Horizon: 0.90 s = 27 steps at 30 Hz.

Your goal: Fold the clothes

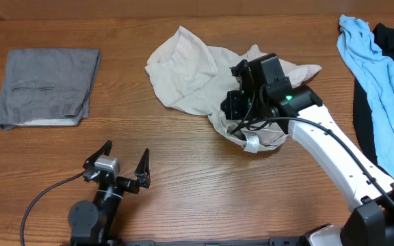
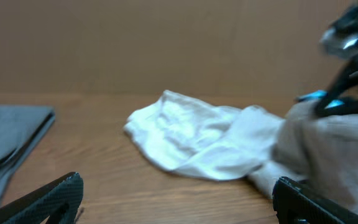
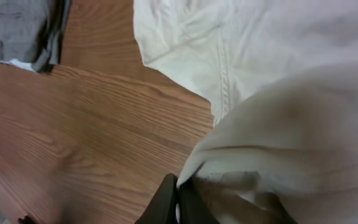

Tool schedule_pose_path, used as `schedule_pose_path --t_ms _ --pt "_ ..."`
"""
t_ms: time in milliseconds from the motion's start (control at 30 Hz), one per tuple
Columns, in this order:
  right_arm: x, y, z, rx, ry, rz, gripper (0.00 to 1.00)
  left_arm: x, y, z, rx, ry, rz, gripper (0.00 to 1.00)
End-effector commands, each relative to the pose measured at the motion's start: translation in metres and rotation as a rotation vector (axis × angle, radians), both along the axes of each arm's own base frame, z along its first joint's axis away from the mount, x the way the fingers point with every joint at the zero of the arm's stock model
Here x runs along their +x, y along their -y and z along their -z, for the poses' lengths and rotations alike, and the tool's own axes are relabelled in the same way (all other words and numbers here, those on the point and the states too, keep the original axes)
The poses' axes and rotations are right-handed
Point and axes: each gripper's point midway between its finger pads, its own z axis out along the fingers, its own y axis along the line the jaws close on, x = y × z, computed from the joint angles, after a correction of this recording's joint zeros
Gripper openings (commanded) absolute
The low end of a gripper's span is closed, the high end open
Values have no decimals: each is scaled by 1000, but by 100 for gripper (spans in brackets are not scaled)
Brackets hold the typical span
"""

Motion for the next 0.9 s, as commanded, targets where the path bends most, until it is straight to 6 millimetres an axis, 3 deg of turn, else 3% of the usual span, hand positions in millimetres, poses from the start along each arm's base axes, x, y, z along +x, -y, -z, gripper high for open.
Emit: schedule_pose_path --t_ms 0,100,200,400,500,733,867 --pt "-1 -10 -7 36 21 -33 14 -16 14 -52 -50 66 85 100" --pt "0 -10 -7 36 23 -33 27 -21 18 -69 -50 35 110 100" --pt "0 -10 -7 37 21 -33 29 -20 24 -77 -53 -30 145 100" --pt "2 -12 -9 44 34 -30 46 5 28 -52 -62 -353 150 100" --pt "5 -14 -13 58 53 -34 50 21 37 -52 -38 -457 184 100" --pt "19 -8 -31 73 96 -12 63 54 94 -87 113 -540 387 100" --pt "35 15 -52 60 122 49 71 63 131 -97 140 -575 486 100"
